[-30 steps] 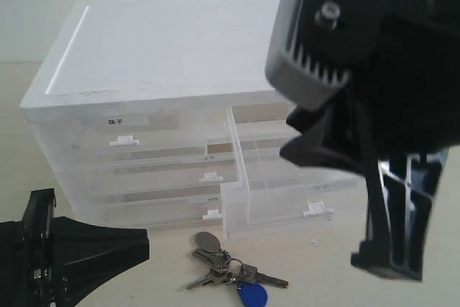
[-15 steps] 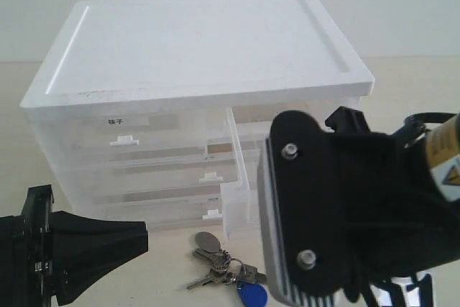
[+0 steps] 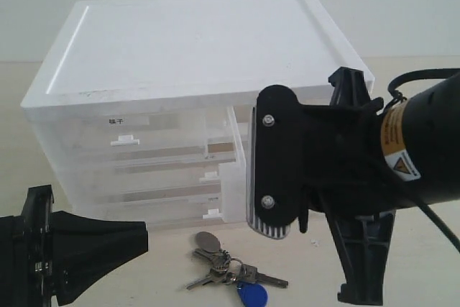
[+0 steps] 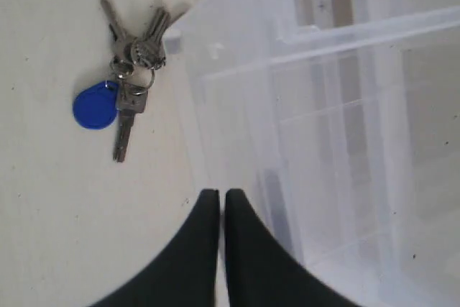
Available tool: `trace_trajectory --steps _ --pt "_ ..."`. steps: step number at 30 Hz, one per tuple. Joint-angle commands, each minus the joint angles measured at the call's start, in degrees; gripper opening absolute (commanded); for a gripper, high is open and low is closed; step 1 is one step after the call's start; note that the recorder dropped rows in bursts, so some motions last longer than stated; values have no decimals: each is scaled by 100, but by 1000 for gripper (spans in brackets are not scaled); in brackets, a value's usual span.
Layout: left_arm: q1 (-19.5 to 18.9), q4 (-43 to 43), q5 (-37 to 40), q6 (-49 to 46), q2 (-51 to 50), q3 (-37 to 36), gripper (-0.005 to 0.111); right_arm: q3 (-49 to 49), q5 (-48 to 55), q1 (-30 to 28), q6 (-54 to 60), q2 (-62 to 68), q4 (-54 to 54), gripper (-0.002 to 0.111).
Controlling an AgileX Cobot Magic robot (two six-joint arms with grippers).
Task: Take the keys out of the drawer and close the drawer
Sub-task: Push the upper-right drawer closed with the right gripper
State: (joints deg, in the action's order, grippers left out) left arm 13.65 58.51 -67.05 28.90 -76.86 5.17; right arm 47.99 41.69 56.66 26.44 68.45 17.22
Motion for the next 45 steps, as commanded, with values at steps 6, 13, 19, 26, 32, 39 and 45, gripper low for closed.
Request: trace_trajectory --steps 6,13,19,26,32,39,45 --pt "26 -53 -13 -33 50 23 5 6 -506 -11 -206 -32 554 0" --pt "26 -53 -13 -45 50 23 5 6 -945 -11 -1110 -32 1587 0" --pt "26 -53 29 -45 50 23 5 6 -977 -11 -1498 82 2002 0" --pt "26 -92 28 -45 50 23 5 6 -660 -11 -1504 -292 1594 0" --pt "26 -103 -36 -89 50 23 5 -16 -632 -11 -1347 -480 1259 0" --pt "26 -103 -47 -112 50 23 5 -362 -809 -11 -1313 211 1843 0" --pt "26 -87 -47 -112 50 23 5 -362 -1006 -11 -3052 485 3758 0"
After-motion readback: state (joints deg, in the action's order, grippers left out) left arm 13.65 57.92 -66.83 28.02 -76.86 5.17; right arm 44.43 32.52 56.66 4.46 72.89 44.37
